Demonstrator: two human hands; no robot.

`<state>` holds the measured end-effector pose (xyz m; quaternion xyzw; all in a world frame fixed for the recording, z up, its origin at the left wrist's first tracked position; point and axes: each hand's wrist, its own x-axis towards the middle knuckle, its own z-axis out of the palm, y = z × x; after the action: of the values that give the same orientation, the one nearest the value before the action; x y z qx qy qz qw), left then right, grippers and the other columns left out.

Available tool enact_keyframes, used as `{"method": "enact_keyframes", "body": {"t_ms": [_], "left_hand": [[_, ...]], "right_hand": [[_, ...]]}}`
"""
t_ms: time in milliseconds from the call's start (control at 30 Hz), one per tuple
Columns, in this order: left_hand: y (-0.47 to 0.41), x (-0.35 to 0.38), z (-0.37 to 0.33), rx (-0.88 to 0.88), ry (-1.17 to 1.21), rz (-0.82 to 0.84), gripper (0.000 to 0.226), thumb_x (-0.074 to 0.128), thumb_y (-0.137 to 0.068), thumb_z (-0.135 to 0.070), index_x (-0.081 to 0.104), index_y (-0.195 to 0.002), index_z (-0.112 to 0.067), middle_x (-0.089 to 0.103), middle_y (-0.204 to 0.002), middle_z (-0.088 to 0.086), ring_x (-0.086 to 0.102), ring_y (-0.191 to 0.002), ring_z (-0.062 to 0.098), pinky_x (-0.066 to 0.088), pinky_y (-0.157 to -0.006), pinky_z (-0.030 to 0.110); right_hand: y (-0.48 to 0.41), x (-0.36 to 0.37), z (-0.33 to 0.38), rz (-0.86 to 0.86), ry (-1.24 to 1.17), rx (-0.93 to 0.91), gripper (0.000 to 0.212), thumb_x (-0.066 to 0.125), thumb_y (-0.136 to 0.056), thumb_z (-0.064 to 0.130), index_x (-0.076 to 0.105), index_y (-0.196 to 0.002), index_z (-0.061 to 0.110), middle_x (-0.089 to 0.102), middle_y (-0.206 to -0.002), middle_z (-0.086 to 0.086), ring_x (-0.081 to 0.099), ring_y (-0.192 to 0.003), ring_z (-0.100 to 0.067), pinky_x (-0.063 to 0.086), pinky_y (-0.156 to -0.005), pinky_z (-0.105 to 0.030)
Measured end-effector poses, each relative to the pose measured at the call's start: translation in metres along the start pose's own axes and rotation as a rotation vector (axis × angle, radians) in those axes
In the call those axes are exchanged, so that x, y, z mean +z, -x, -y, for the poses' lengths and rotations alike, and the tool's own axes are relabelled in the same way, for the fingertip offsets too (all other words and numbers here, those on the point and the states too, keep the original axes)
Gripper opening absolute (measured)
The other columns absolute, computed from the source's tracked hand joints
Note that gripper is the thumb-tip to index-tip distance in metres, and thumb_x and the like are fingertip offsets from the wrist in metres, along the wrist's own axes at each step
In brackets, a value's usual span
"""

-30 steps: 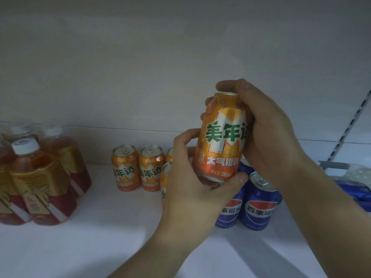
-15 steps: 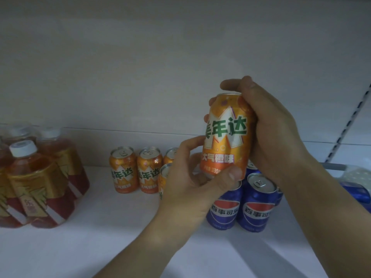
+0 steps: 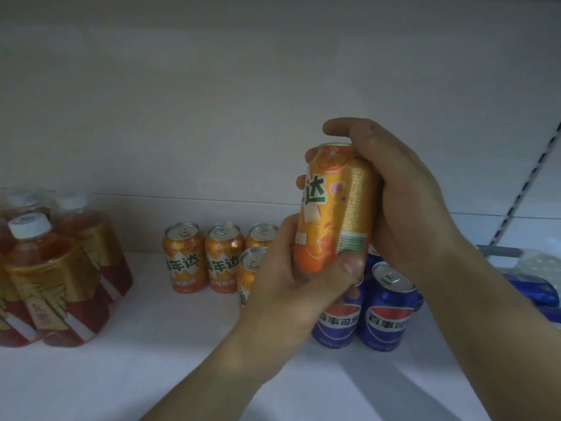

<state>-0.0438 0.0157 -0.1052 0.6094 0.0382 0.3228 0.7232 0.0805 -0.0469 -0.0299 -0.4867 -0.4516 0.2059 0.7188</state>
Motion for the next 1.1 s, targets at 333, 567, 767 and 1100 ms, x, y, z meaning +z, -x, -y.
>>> {"method": "enact_keyframes", "body": {"t_ms": [333, 567, 767, 1100], "left_hand": [[0.006, 0.008, 0.005, 0.167, -0.174, -0.13, 0.06, 0.085, -0.07, -0.024, 0.052, -0.12, -0.034, 0.071, -0.108, -0.013, 0.072, -0.099, 0.008, 0.058, -0.075, 0.02], [0.002, -0.005, -0.007, -0.004, 0.016, 0.11, 0.084, 0.09, -0.065, -0.044, 0.048, -0.135, -0.026, 0.071, -0.12, 0.001, 0.072, -0.101, 0.019, 0.058, -0.078, 0.025], [0.0, -0.002, -0.002, 0.083, -0.135, -0.05, 0.058, 0.083, -0.076, -0.026, 0.051, -0.124, -0.027, 0.074, -0.108, -0.013, 0.073, -0.098, 0.009, 0.057, -0.073, 0.02], [0.004, 0.004, -0.001, 0.105, -0.212, -0.137, 0.081, 0.09, -0.064, -0.011, 0.047, -0.124, -0.043, 0.066, -0.11, -0.027, 0.069, -0.102, -0.002, 0.058, -0.073, 0.018]], "right_hand": [[0.002, 0.004, 0.001, 0.008, 0.05, 0.022, 0.032, 0.049, -0.106, 0.04, 0.068, -0.12, 0.019, 0.078, -0.107, -0.01, 0.075, -0.103, -0.031, 0.06, -0.088, -0.05], [0.003, 0.001, 0.003, -0.074, 0.105, -0.038, 0.033, 0.062, -0.095, 0.045, 0.071, -0.114, 0.018, 0.077, -0.106, -0.012, 0.076, -0.098, -0.036, 0.063, -0.085, -0.051], [0.001, 0.001, 0.001, -0.07, 0.056, -0.006, 0.044, 0.058, -0.093, 0.046, 0.067, -0.121, 0.014, 0.075, -0.111, -0.013, 0.076, -0.098, -0.035, 0.063, -0.083, -0.047], [0.002, 0.004, -0.001, -0.057, 0.027, 0.01, 0.047, 0.06, -0.092, 0.045, 0.065, -0.124, 0.012, 0.075, -0.109, -0.014, 0.076, -0.097, -0.035, 0.063, -0.086, -0.05]]}}
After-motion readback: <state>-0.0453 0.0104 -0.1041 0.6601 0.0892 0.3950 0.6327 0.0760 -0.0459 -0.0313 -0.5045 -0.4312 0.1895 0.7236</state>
